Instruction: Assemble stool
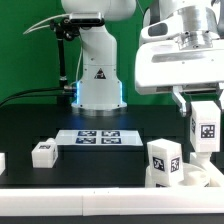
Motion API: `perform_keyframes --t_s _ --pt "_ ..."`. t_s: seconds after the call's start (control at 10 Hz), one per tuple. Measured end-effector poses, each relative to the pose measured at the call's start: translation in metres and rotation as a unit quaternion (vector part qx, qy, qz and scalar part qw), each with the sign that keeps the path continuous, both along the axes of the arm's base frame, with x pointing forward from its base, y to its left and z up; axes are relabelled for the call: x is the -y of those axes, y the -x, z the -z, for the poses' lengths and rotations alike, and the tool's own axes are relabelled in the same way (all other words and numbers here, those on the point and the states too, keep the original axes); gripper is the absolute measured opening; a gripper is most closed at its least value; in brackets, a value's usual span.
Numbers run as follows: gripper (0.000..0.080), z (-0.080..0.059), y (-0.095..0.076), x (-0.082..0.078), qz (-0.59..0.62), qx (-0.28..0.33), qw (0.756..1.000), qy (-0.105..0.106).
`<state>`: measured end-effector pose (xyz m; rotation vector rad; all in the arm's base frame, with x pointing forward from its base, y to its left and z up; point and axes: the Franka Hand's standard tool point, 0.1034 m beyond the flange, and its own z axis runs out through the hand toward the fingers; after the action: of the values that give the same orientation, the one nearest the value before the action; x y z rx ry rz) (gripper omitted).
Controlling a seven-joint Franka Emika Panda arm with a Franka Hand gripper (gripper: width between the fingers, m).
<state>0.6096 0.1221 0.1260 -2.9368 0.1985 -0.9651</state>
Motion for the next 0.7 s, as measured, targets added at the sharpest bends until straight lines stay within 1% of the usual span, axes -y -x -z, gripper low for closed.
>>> perform_keyframes --t_s 0.1,0.4,0.5,0.7 --pt "0.0338 0.001 0.000 0.003 0.002 0.000 1.000 0.001" --pt "0.0338 0.015 0.003 0.009 0.001 -0.006 1.000 0.011" --pt "0.0338 0.016 0.003 0.012 0.001 -0.007 1.000 0.013" --pt "0.0338 0.021 0.003 0.010 -0.001 -0.009 1.000 0.014"
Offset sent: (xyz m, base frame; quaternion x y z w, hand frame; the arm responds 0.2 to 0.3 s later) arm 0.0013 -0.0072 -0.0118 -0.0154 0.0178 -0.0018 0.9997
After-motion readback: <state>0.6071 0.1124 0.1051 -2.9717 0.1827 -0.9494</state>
